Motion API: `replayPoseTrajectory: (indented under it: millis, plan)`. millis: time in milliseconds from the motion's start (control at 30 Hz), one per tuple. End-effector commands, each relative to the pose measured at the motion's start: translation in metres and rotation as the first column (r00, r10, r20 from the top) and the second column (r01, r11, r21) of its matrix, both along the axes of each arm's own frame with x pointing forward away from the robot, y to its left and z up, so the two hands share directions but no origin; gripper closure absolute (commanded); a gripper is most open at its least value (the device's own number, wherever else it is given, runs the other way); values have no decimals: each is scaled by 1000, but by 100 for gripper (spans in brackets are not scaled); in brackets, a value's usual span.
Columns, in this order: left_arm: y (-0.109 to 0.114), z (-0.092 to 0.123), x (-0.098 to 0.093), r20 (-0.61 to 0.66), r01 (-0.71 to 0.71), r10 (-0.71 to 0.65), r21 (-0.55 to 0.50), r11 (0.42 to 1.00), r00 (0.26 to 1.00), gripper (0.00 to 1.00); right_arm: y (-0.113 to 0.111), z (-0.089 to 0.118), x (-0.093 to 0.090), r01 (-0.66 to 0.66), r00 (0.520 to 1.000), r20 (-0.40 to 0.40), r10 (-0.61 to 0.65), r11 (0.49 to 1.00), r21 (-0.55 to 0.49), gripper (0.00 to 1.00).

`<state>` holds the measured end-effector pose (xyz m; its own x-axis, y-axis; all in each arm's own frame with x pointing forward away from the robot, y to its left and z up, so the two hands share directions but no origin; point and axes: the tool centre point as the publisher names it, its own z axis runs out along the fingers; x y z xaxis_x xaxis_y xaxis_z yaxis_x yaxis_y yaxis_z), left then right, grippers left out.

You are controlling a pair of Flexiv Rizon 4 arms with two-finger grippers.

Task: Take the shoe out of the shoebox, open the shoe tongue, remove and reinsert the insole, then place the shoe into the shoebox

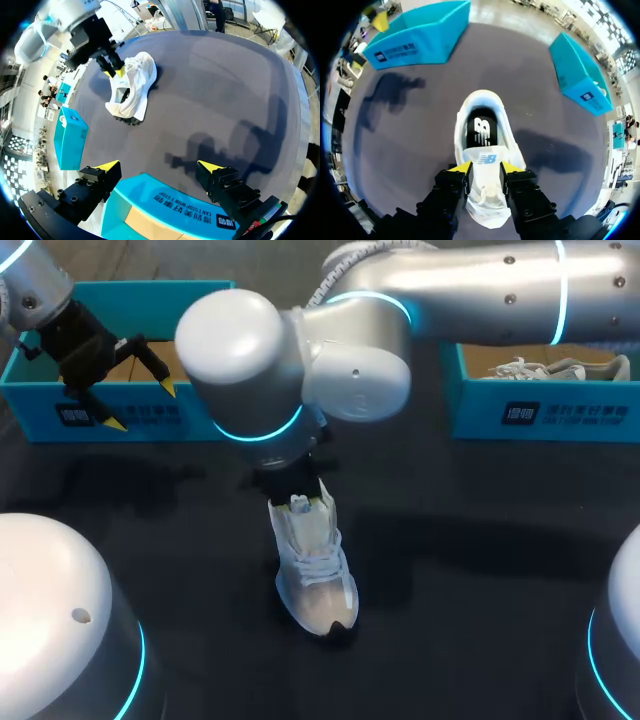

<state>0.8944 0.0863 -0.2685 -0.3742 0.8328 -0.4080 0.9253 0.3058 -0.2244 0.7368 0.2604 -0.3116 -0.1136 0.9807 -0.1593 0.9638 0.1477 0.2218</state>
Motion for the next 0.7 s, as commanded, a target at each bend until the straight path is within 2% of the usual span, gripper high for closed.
replayPoseTrajectory:
  millis: [33,100,133,200,233,333,433,533,667,700]
  plan:
    - [0,0,-1,1,0,0,3,1000,1000,0,1,16,-1,-75,997,29,75,997,3,61]
    - [0,0,-1,1,0,0,3,1000,1000,0,1,21,2,-141,989,35,141,990,10,53]
    - [0,0,-1,1,0,0,3,1000,1000,0,1,24,4,-159,987,39,158,987,8,36]
    - [0,0,-1,1,0,0,3,1000,1000,0,1,28,7,-217,976,31,217,976,-2,16]
    - [0,0,-1,1,0,0,3,1000,1000,0,1,31,8,-241,970,30,241,971,-10,0]
    - [0,0,-1,1,0,0,3,1000,1000,0,1,37,12,-340,940,18,340,940,-14,0]
    - [0,0,-1,1,0,0,3,1000,1000,0,2,41,17,-471,882,1,471,882,-8,0]
    - [0,0,-1,1,0,0,3,1000,1000,0,3,41,21,-630,777,-9,630,777,17,0]
    - [0,0,-1,1,0,0,3,1000,1000,0,2,40,24,-789,613,45,789,607,95,0]
    - [0,0,-1,1,0,0,3,1000,1000,0,0,40,25,-791,609,49,792,601,116,0]
